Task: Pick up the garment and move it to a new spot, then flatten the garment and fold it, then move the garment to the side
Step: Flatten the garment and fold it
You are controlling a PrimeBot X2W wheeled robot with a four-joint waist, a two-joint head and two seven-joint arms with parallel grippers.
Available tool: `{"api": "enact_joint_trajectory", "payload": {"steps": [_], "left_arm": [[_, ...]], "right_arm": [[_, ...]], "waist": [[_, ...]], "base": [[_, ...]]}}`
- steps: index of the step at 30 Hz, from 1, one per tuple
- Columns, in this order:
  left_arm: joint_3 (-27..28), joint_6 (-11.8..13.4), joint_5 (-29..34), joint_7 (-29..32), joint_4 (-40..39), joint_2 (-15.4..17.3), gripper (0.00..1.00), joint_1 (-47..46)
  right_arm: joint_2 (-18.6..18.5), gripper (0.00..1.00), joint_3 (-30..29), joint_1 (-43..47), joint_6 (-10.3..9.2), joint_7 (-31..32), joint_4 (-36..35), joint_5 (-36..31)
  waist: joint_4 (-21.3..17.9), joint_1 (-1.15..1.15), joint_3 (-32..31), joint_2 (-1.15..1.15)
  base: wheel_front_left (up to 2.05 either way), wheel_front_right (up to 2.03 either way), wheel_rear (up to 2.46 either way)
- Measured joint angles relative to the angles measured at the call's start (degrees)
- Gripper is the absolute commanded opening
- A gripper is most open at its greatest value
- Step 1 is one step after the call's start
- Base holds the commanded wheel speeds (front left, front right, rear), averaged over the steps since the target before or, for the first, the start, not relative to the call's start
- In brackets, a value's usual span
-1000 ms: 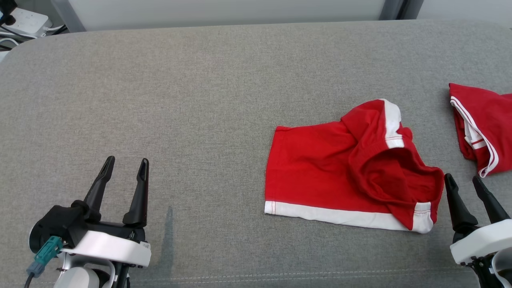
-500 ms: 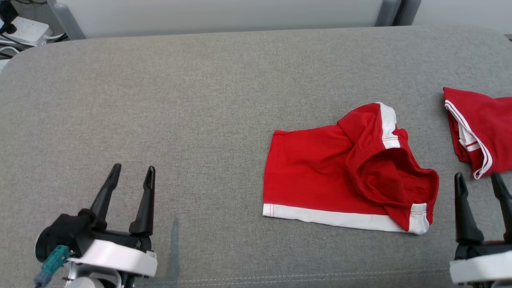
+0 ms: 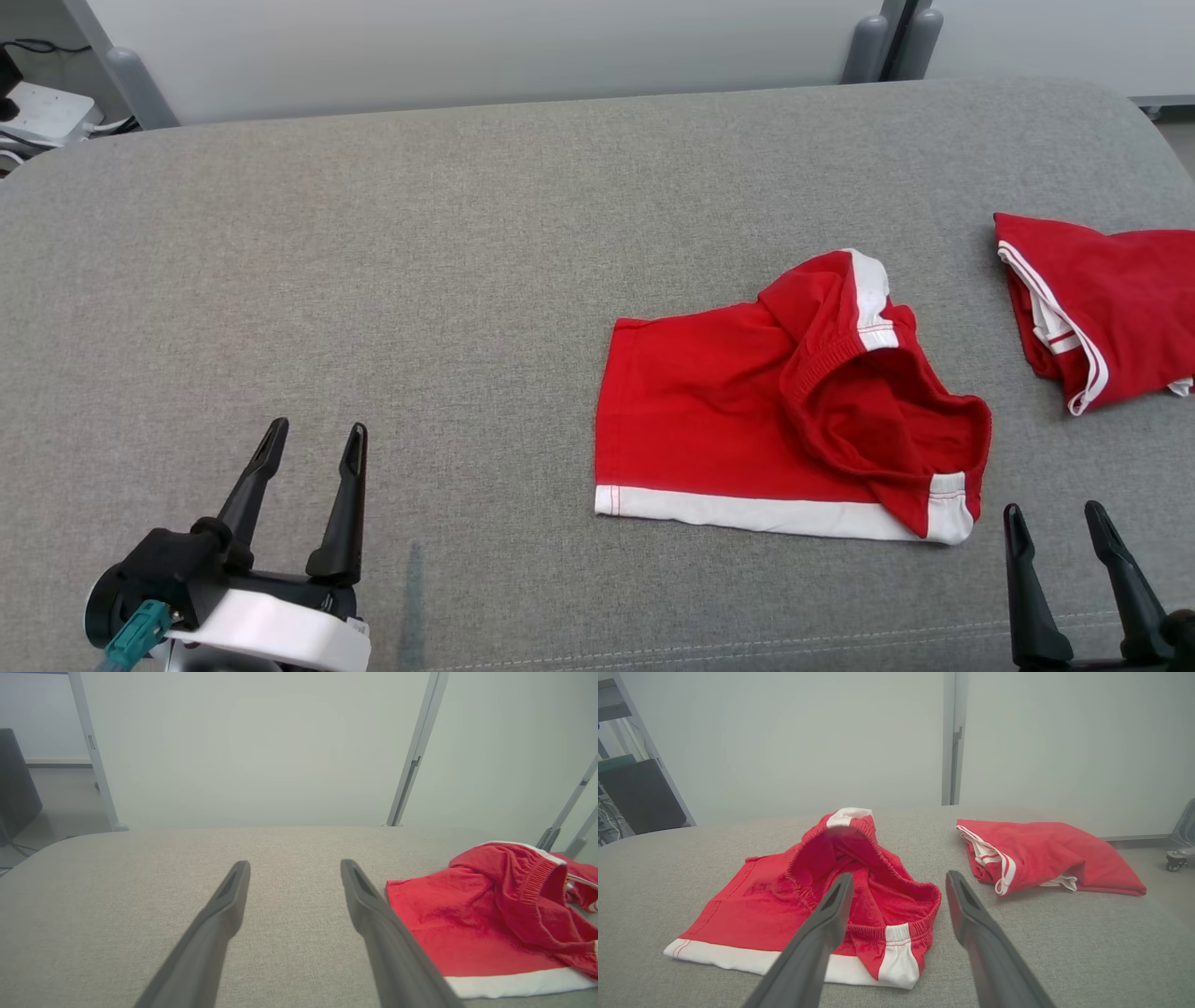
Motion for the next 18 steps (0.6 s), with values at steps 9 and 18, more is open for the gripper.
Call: {"api": "enact_joint_trajectory", "payload": {"steps": [9,18], "left_arm": [[-1.78,-0.46,0.7,2.59,-1.0,1.56,1.0,0.7],[-13.49,-7.19,-1.18,17.01,2.44,0.43,1.0,-4.43]], "right_arm": [[0.08,1.0,0.88,-0.28,0.0,-0.48,1.36,0.09],[-1.03,1.0,1.78,-3.56,0.0,8.36,3.44,1.05]], "waist": [[-0.78,0.0,0.39,0.0],[-2.92,0.0,3.19,0.0]], "base": [[0.0,0.0,0.0],[0.0,0.0,0.0]]}}
